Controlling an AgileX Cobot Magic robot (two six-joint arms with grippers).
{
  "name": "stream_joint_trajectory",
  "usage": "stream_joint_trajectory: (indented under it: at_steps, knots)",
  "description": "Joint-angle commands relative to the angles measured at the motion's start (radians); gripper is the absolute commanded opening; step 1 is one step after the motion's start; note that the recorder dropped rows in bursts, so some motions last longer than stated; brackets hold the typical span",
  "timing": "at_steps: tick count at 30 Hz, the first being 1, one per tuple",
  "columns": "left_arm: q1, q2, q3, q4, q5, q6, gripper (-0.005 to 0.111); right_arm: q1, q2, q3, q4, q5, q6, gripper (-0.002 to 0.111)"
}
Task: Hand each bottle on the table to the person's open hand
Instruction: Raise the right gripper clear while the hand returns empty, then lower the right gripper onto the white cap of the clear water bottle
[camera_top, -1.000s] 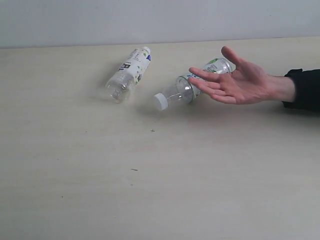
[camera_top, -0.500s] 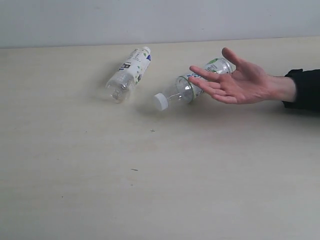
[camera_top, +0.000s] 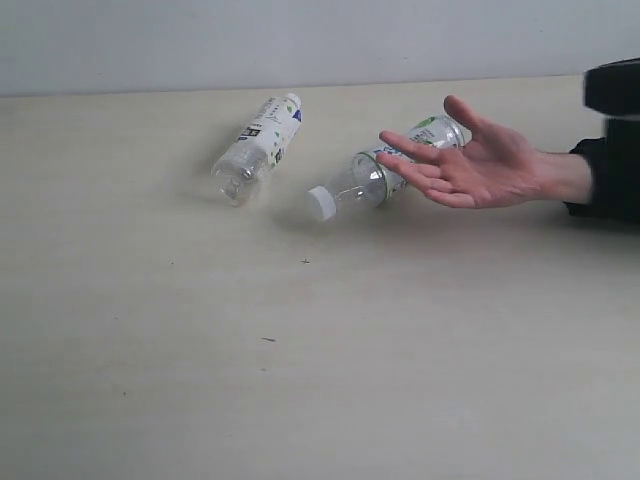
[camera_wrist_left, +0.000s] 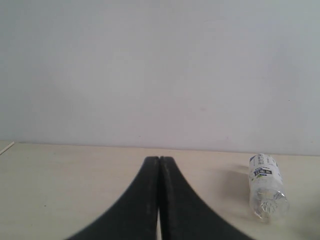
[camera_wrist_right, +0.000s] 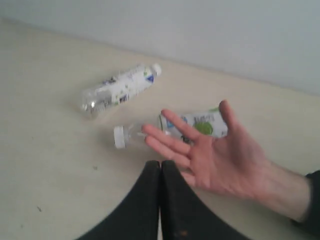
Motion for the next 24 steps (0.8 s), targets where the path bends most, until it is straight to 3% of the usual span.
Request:
stream_joint_trajectory:
  at_steps: [1,9,15,20,24]
  knots:
    - [-0.007,-0.007,0.003,0.002,-0.003,0.002,0.000,0.000,0.324,-0.246,-0.008,0.180,-0.057,0.000]
    - [-0.007,-0.007,0.003,0.002,-0.003,0.002,0.000,0.000,0.779,-0.761,0.071,0.403,0.030,0.014]
    - [-0.007,-0.007,0.003,0.002,-0.003,0.002,0.000,0.000,0.971,-1.006,0.078,0.501,0.009,0.015]
    - [-0.007,-0.007,0.003,0.002,-0.003,0.002,0.000,0.000,1.064,-1.108,0.078,0.563,-0.279,0.024]
    - [-0.007,-0.007,0.003,0.002,-0.003,0.002,0.000,0.013,1.090,-1.121,0.061,0.565,-0.546,0.049]
